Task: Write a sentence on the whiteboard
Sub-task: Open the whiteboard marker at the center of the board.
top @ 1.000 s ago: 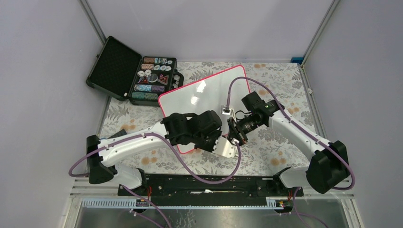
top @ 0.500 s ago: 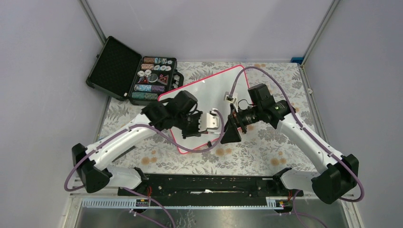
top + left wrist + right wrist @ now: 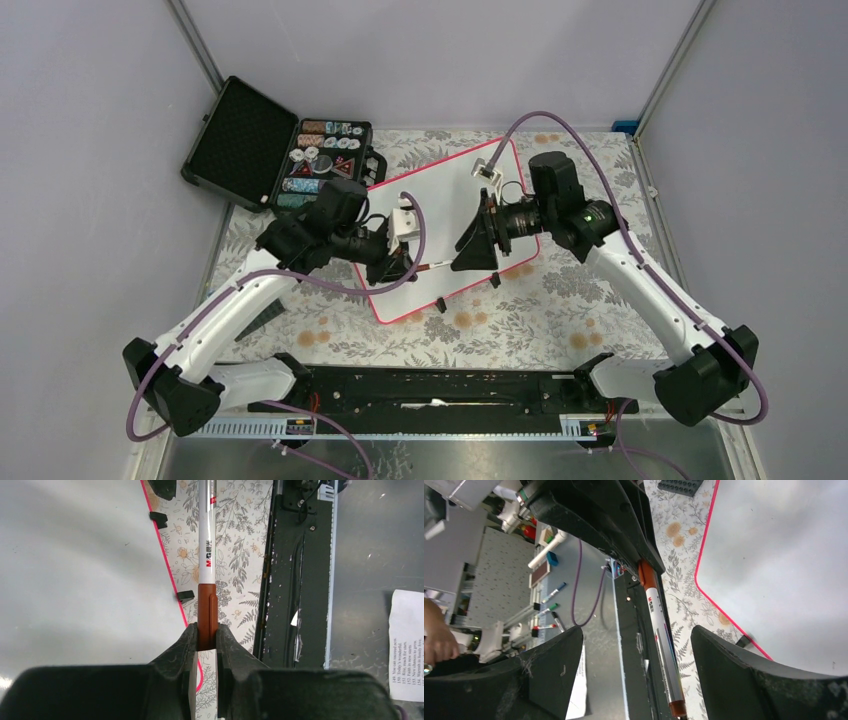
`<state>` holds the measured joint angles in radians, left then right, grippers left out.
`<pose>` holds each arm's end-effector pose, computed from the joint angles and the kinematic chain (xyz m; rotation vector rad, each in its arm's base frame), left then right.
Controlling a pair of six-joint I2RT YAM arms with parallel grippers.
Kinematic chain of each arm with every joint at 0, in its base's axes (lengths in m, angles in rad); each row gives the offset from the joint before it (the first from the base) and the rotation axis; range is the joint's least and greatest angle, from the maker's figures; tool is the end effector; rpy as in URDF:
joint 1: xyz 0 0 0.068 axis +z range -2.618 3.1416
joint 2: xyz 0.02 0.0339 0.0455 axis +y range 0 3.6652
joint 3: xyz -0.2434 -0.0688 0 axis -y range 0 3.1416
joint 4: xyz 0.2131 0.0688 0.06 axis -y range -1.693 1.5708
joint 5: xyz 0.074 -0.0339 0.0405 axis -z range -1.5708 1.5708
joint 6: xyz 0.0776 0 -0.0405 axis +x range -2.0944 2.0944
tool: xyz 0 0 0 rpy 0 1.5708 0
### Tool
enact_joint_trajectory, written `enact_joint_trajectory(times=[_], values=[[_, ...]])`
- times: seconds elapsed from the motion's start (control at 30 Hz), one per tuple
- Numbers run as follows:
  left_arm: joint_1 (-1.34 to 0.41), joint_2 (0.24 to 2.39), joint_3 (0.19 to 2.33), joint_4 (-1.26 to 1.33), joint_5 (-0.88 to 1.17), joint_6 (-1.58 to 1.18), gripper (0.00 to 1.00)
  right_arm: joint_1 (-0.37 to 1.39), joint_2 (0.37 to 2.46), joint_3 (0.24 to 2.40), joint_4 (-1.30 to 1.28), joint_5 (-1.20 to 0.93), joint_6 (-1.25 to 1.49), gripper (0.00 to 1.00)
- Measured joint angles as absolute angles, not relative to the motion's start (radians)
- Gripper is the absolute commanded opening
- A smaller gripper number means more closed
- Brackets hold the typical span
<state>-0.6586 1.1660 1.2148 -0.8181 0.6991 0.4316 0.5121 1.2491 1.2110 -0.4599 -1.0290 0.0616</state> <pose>0.1512 -0.1802 0.3148 1.4731 1.7549 -0.9287 0.1927 0.1846 0.3418 -1.0905 1.7808 1.4061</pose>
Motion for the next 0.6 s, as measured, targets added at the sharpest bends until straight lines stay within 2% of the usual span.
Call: enact_joint_trajectory(times=[0.27, 0.43, 0.6], values=[[-0.606, 1.142, 1.182, -0.745, 0.773, 0.345, 0.0, 0.512, 1.27, 1.199, -0.333, -1.076, 0.212, 0.71], [-0.594, 1.132, 1.182, -0.72, 0.793, 0.312, 0.0, 0.512, 1.27, 1.149, -0.256, -1.096, 0.3, 0.58], [-0.592, 1.133, 1.182, -0.705, 0.806, 0.289, 0.0, 0.513, 1.271, 1.116, -0.226, -1.102, 0.347, 0.55]])
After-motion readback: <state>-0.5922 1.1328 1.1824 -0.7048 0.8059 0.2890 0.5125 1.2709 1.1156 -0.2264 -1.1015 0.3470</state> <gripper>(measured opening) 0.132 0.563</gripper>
